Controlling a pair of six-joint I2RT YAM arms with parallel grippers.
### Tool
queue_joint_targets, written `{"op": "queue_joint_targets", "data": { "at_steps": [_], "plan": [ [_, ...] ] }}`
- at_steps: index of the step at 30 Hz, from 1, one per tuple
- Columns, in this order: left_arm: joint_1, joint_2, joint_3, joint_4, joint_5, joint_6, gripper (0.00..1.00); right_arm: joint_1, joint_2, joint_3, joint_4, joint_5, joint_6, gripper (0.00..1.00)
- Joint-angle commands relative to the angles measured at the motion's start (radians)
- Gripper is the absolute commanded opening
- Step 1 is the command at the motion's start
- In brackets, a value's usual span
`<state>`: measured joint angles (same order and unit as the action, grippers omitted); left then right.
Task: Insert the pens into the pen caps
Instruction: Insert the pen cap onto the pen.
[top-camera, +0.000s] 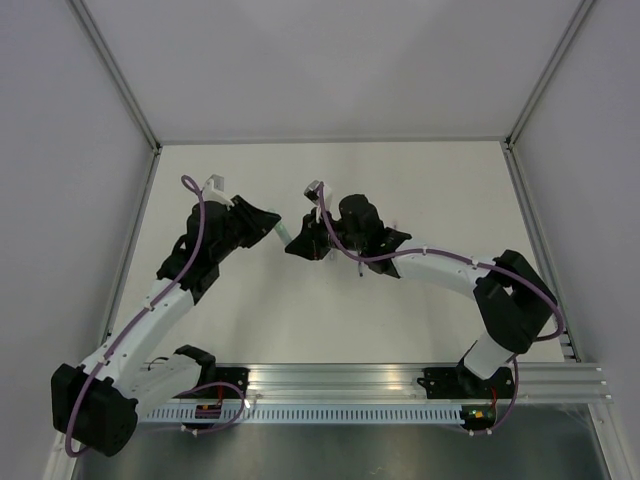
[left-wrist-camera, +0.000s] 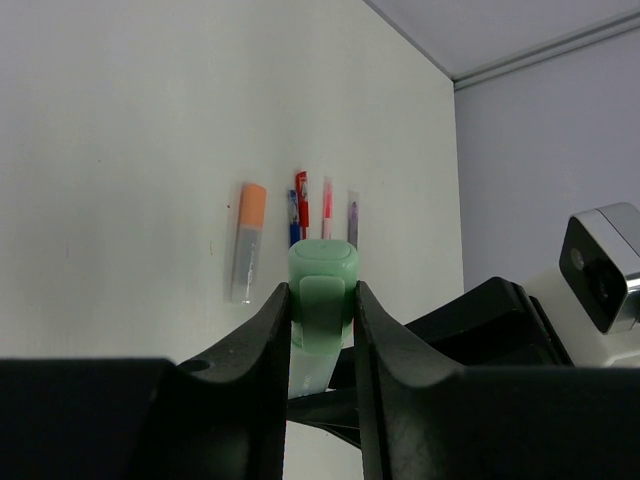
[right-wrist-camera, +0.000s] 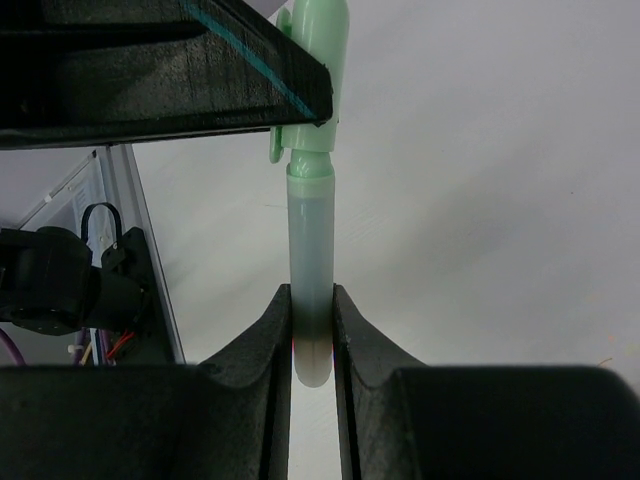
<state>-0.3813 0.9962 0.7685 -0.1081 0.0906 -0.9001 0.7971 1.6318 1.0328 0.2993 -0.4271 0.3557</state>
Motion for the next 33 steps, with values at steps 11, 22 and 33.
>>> {"op": "queue_joint_targets", "data": {
  "at_steps": [11, 22, 33],
  "plan": [
    [-0.034, -0.004, 0.034, -0.162, -0.020, 0.079, 0.02, 0.005, 0.059, 0.157, 0.020, 0.067, -0.069, 0.00],
    [-0.034, -0.083, 0.029, -0.148, 0.084, 0.182, 0.51, 0.005, 0.046, 0.133, 0.018, -0.018, -0.139, 0.00],
    [-0.034, -0.192, 0.012, -0.058, 0.274, 0.323, 0.79, 0.004, -0.039, 0.039, 0.034, -0.122, -0.123, 0.00]
  ]
}}
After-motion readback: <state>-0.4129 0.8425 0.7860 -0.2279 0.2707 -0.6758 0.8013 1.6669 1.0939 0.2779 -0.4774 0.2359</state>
